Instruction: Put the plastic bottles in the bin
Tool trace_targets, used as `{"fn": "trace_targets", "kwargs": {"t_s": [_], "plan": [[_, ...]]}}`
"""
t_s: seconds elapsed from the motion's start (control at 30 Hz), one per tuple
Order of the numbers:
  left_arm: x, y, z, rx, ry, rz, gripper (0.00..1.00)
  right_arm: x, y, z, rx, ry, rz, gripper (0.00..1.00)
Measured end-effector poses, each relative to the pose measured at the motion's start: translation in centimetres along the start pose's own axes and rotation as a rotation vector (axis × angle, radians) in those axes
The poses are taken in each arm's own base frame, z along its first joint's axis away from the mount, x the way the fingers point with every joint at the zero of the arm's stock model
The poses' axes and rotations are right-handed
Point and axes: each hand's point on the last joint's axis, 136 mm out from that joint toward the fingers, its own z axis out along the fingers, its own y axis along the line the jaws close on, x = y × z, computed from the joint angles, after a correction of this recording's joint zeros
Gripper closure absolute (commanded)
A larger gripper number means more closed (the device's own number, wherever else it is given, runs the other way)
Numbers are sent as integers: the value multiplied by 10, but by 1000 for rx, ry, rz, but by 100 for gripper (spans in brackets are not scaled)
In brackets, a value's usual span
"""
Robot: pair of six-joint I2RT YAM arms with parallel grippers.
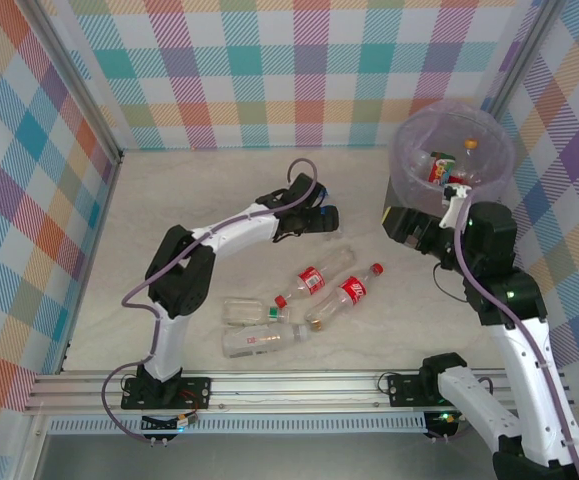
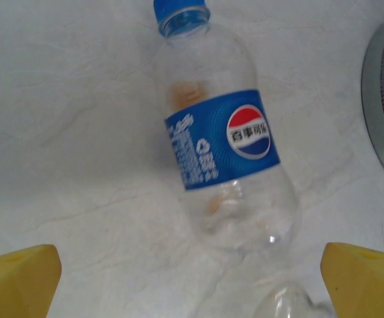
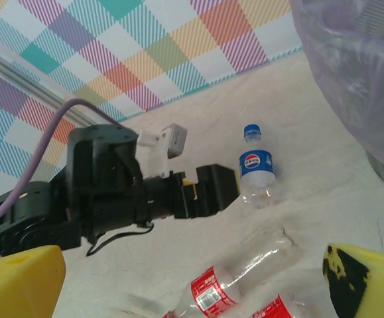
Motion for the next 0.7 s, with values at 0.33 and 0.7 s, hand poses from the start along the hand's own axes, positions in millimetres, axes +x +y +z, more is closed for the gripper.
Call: {"fn": "trace_targets", "kwargs": {"t_s": [0.33, 0.7], "plan": [[13, -13, 45, -27, 30, -18, 1, 17, -11, 1, 19, 29, 33, 1], [26, -1, 57, -86, 48, -27, 30, 22, -14, 2, 23, 35, 32, 1]]}}
